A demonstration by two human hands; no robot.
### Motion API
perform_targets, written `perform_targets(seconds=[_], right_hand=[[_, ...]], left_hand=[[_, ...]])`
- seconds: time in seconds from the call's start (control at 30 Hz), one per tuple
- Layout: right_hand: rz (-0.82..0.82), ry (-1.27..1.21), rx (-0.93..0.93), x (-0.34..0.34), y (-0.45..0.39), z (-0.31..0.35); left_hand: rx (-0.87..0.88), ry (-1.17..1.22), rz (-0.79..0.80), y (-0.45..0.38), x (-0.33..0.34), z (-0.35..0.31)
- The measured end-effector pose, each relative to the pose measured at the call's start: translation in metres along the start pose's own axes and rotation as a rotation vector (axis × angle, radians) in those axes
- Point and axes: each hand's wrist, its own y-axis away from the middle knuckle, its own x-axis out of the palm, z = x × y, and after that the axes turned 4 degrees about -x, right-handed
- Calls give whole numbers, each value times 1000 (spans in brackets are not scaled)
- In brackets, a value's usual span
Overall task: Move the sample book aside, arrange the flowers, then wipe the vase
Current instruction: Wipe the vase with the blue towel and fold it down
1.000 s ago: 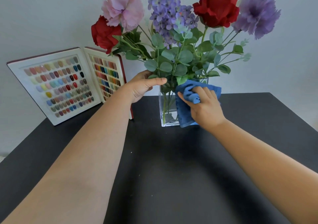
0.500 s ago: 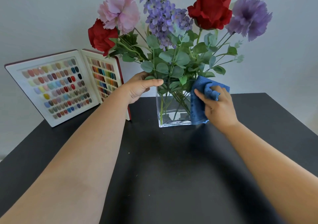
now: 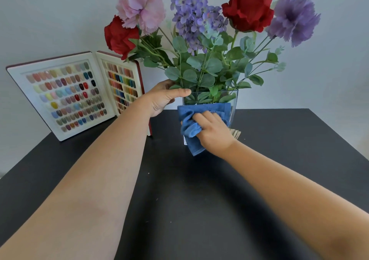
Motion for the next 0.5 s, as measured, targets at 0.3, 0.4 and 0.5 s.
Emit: perform_targets(seconds=[0.3,0.4,0.5], right_hand=[[552,160,-332,-39,27,-25],[389,81,-74,-53,30,-48],[134,45,51,-54,12,-51]], left_hand=[[-41,-23,19,-2,-2,-1],[-41,-31,31,-2,-2,0],[-32,-14,18,-1,-1,-1]])
